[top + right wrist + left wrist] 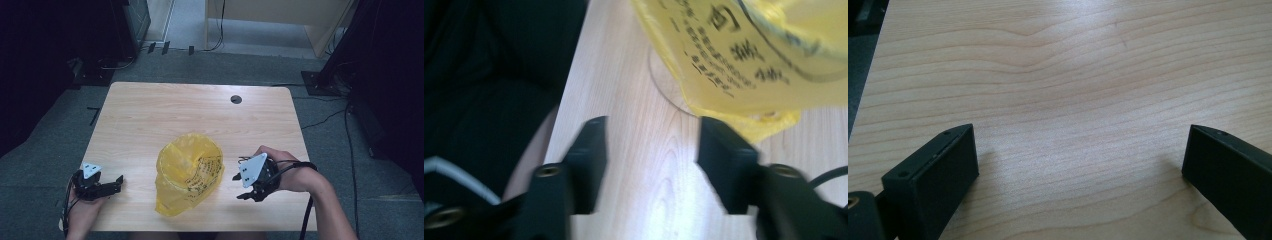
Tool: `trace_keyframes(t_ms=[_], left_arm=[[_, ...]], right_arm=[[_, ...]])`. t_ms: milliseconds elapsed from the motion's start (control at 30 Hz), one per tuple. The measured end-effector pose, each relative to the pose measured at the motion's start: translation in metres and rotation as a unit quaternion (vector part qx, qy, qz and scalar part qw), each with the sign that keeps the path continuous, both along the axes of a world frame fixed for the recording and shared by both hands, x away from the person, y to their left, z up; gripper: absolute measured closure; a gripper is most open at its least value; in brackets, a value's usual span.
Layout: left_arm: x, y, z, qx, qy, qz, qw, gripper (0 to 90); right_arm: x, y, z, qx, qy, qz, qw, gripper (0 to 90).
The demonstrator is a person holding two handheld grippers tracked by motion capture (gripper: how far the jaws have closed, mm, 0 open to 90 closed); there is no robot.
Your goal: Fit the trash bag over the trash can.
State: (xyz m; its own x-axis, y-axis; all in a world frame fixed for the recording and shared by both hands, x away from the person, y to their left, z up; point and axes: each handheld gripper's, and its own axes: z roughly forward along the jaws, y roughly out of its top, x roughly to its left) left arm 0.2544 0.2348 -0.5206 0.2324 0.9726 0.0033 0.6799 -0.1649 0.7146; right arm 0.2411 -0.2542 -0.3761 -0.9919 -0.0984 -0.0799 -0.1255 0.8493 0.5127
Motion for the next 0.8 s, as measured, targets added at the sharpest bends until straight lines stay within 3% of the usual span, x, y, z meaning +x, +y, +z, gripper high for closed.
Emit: trace_keyframes(t_ms=[67,133,167,233,267,300,333,367,400,433,467,533,567,600,633,667,733,800], left_arm=[[0.000,0.000,0.000,0.000,0.000,0.000,1.0000,1.0],[0.000,0.000,0.000,0.000,0.000,0.000,1.0000,1.0],[0.000,0.000,0.000,0.000,0.000,0.000,1.0000,1.0],[0.000,0.000,0.000,0.000,0.000,0.000,1.0000,1.0],[0.000,0.000,0.000,0.000,0.000,0.000,1.0000,1.0],[0.000,0.000,0.000,0.000,0.000,0.000,1.0000,1.0],[0.000,0.000,0.000,0.000,0.000,0.000,1.0000,1.0],[0.000,0.000,0.000,0.000,0.000,0.000,1.0000,1.0],[0.000,0.000,0.000,0.000,0.000,0.000,1.0000,1.0],[0.000,0.000,0.000,0.000,0.000,0.000,1.0000,1.0],[0.000,0.000,0.000,0.000,0.000,0.000,1.0000,1.0],[0.000,0.000,0.000,0.000,0.000,0.000,1.0000,1.0],[0.000,0.000,0.000,0.000,0.000,0.000,1.0000,1.0],[0.000,0.000,0.000,0.000,0.000,0.000,1.0000,1.0],[0.000,0.000,0.000,0.000,0.000,0.000,1.0000,0.9],[0.000,0.000,0.000,0.000,0.000,0.000,1.0000,0.9],[0.000,0.000,0.000,0.000,0.000,0.000,1.0000,1.0],[0.000,0.000,0.000,0.000,0.000,0.000,1.0000,0.9]], right_arm=[[-0.002,-0.005,-0.007,0.022,0.004,-0.030,0.9993,35.6],[-0.003,-0.007,-0.010,0.031,0.004,-0.038,0.9988,32.8],[-0.004,-0.009,-0.014,0.042,0.012,-0.063,0.9971,30.4],[-0.004,-0.014,-0.020,0.070,0.034,-0.113,0.9905,26.2],[-0.005,-0.019,-0.025,0.095,0.031,-0.143,0.9846,25.1],[-0.005,-0.019,-0.025,0.095,0.031,-0.143,0.9846,25.1],[-0.006,-0.025,-0.032,0.124,0.041,-0.172,0.9764,22.5],[-0.006,-0.025,-0.032,0.124,0.041,-0.172,0.9764,22.5],[-0.006,-0.028,-0.037,0.147,0.047,-0.206,0.9665,18.5],[-0.006,-0.028,-0.037,0.147,0.047,-0.206,0.9665,18.5],[-0.006,-0.032,-0.043,0.166,0.048,-0.245,0.9541,16.8],[-0.006,-0.034,-0.049,0.180,0.039,-0.270,0.9452,15.2],[-0.006,-0.034,-0.049,0.180,0.039,-0.270,0.9452,14.9],[-0.007,-0.036,-0.053,0.187,0.033,-0.284,0.9398,12.4],[-0.007,-0.037,-0.056,0.192,0.027,-0.290,0.9371,8.2],[-0.008,-0.038,-0.062,0.203,0.021,-0.327,0.9227,0.0],[-0.009,-0.041,-0.066,0.206,0.008,-0.373,0.9049,0.0],[-0.009,-0.044,-0.068,0.201,-0.016,-0.420,0.8849,0.0]])
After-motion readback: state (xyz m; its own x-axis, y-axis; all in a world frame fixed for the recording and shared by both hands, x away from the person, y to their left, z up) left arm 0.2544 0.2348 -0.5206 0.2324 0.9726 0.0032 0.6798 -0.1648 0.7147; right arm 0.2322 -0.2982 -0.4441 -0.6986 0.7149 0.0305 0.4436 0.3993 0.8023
